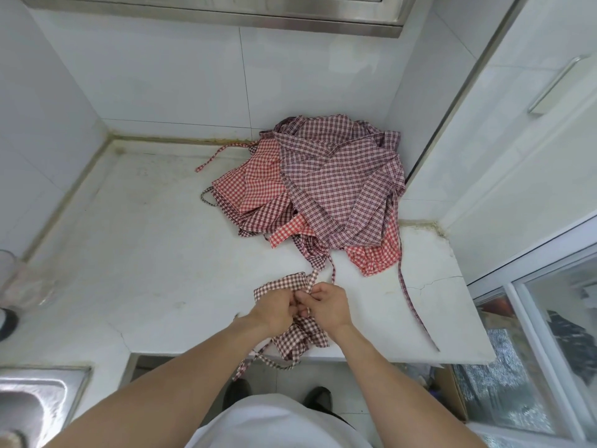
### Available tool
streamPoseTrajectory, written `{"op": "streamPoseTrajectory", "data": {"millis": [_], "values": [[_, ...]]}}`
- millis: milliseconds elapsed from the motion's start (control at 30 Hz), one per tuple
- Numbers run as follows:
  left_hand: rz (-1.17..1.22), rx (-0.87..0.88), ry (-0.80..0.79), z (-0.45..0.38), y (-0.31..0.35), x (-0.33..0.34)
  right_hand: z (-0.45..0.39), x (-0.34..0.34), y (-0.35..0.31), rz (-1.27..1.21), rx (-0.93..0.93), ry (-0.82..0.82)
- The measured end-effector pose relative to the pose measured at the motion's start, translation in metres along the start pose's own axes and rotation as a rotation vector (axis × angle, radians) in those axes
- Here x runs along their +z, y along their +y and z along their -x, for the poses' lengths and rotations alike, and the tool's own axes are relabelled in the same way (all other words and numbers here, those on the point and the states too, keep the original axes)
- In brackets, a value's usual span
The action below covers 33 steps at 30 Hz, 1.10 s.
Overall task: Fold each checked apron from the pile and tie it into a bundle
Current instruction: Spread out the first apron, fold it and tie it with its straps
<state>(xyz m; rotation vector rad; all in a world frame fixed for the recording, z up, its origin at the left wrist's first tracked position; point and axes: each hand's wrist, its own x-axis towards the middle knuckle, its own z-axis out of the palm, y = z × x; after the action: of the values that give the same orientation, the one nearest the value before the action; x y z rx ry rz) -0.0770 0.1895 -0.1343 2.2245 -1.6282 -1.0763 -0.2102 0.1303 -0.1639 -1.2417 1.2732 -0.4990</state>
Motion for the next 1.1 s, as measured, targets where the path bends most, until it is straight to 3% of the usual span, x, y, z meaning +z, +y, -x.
{"op": "streamPoseTrajectory", "data": {"millis": [267, 433, 600, 867, 967, 1100], "values": [[0.078, -0.062, 0.033, -0.001, 0.004, -0.003, 0.003, 0.002, 0.001, 0.171, -0.133, 0.087], [0.086, 0.015, 0.093, 0.002, -0.006, 0.007, 0.000, -0.002, 0.010, 0.105, -0.026, 0.041], [0.251, 0.026, 0.006, 0.003, -0.008, 0.007, 0.005, -0.001, 0.006, 0.061, -0.003, 0.017], [0.422, 0.057, 0.005, 0.007, -0.005, 0.004, 0.007, -0.007, -0.003, -0.019, 0.070, -0.113], [0.356, 0.063, 0.031, 0.007, -0.004, 0.006, 0.005, -0.010, -0.005, -0.121, 0.155, -0.132], [0.061, 0.038, 0.189, 0.008, -0.003, 0.011, 0.005, -0.011, -0.006, -0.206, 0.261, -0.098]]}}
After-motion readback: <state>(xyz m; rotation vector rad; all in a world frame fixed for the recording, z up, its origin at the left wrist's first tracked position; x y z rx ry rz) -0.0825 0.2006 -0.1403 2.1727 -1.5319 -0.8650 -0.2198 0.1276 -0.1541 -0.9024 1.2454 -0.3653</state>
